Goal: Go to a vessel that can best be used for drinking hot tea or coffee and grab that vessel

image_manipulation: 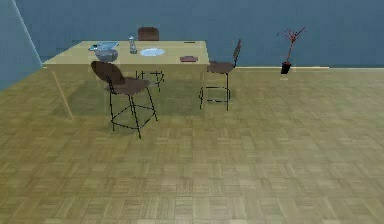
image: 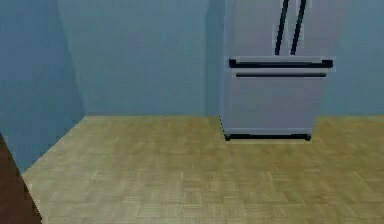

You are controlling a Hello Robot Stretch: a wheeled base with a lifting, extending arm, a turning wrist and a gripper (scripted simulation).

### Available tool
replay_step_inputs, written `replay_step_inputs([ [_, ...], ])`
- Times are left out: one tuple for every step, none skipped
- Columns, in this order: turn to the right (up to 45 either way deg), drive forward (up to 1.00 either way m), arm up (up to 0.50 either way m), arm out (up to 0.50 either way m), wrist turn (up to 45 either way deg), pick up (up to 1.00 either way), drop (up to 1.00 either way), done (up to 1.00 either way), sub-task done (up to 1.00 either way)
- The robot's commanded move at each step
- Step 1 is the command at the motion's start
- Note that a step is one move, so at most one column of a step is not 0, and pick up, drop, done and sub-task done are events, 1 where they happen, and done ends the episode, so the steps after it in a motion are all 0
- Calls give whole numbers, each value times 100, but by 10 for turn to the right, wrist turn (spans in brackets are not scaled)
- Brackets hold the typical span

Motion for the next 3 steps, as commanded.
replay_step_inputs([
  [30,0,0,0,0,0,0,0,0],
  [0,15,0,0,0,0,0,0,0],
  [-450,0,0,0,0,0,0,0,0],
])
